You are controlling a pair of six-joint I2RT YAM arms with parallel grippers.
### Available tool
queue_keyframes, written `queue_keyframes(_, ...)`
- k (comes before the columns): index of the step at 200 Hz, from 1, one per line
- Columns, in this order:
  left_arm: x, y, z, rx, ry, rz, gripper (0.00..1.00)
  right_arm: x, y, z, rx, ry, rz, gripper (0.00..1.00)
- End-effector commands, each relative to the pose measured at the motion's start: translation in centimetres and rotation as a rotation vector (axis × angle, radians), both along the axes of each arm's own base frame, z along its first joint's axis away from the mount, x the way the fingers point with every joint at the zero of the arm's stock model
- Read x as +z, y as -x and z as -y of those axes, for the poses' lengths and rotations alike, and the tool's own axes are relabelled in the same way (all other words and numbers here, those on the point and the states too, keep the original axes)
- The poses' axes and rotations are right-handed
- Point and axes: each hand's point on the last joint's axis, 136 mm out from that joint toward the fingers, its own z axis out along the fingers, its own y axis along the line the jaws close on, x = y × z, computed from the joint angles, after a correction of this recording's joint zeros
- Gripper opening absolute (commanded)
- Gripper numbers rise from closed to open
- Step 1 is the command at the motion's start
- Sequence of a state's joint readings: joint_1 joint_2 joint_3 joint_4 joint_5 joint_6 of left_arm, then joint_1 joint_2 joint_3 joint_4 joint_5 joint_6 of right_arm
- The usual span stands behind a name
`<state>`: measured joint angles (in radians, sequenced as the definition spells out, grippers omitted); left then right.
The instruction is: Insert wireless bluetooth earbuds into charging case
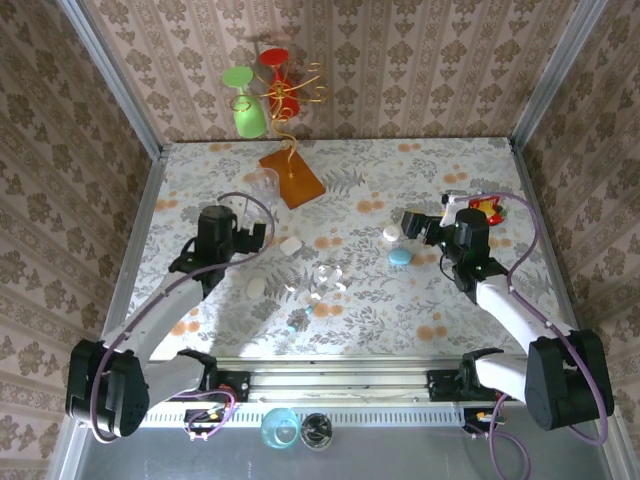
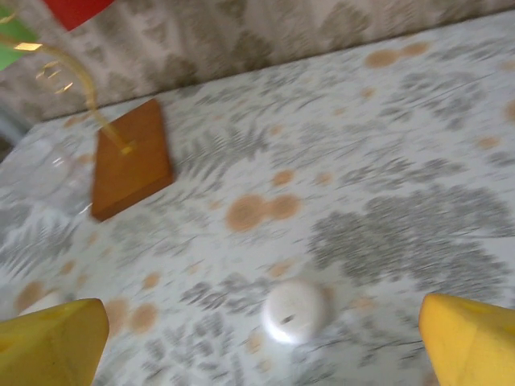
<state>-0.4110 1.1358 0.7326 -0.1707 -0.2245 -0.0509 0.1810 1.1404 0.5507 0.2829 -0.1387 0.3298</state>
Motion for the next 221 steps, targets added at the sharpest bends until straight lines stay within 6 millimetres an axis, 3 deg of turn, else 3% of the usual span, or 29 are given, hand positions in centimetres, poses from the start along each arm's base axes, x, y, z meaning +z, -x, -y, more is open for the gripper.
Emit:
queue_keyframes(1, -4.0, 4.3, -0.1, 0.034, -0.01, -0.279, 1.0, 0.2, 1.9, -4.3, 0.156, -0.088, -0.063, 1.0)
queue_keyframes(49, -7.7, 9.1, 2.4, -0.048, 0.038, -0.564, 1.0, -0.4, 6.0, -12.8, 0.509, -0.07, -0.046, 1.0)
queue_keyframes(98, -10.3, 10.3, 2.8, -0.05, 0.031, -0.674, 0.95, -1.3, 9.1, -18.3, 0.736, -0.059, -0.055, 1.0)
queue_keyframes(124, -11.3, 10.2, 2.8, -0.04, 0.02, -0.693, 0.78, -2.0, 9.4, -19.2, 0.763, -0.047, -0.07, 1.0)
queue_keyframes(164, -13.0, 10.5, 1.7, 0.021, -0.018, -0.745, 0.76, -2.6, 9.1, -19.1, 0.744, -0.022, -0.077, 1.0)
queue_keyframes(221, -14.8, 11.1, 1.4, 0.05, -0.028, -0.83, 0.58, -3.2, 8.4, -18.8, 0.708, 0.0, -0.079, 1.0)
